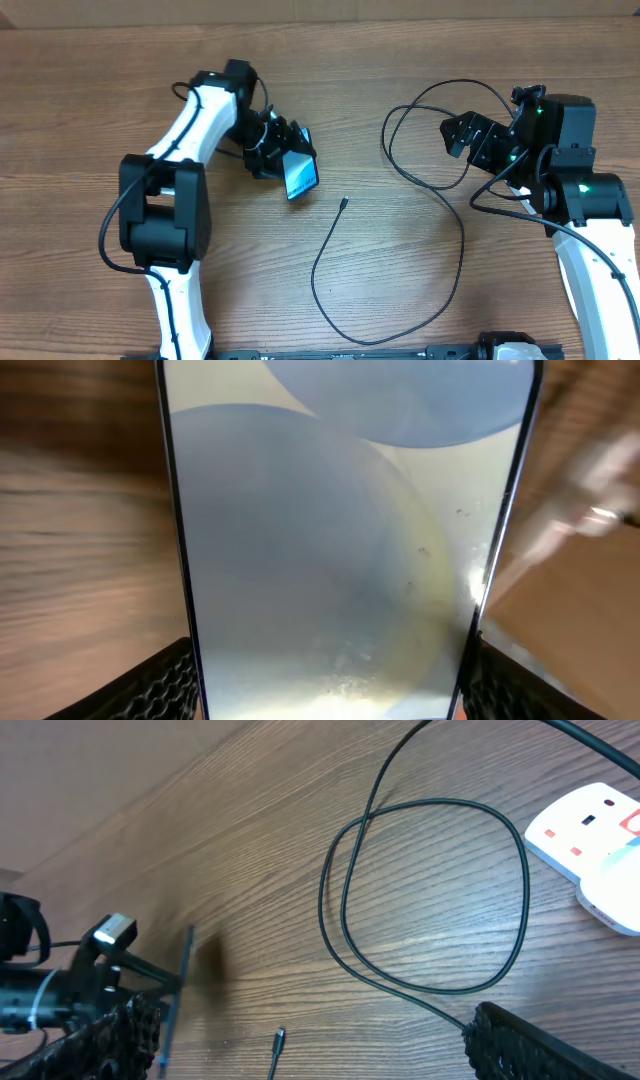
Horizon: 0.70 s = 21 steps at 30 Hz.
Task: Plug charger to phone and switch on socket
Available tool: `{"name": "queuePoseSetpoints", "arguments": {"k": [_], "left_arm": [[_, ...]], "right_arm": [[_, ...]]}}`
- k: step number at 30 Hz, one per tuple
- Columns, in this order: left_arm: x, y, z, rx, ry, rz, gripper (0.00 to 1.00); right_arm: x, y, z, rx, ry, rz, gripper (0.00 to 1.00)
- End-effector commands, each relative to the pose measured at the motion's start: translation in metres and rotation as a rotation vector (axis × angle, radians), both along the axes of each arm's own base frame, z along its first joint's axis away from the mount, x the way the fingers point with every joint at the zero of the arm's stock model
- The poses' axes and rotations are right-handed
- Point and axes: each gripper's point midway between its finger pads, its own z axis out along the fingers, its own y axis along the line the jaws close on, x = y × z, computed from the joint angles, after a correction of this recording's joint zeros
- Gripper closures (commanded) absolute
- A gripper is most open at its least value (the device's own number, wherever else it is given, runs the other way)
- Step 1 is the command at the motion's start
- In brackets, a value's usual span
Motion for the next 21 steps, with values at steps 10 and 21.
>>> {"name": "queuePoseSetpoints", "arguments": {"k": [10, 21], "left_arm": [[0.017, -0.023, 0.083, -0.559, 0.005, 0.072, 0.23], [0.028, -0.01, 0.045, -0.326, -0.107, 0.026, 0.0]], "right_arm": [[0.002, 0.0, 0.004, -0.001, -0.009, -0.003, 0.0], [0.002, 0.0, 0.004, -0.001, -0.009, -0.003, 0.0]]}}
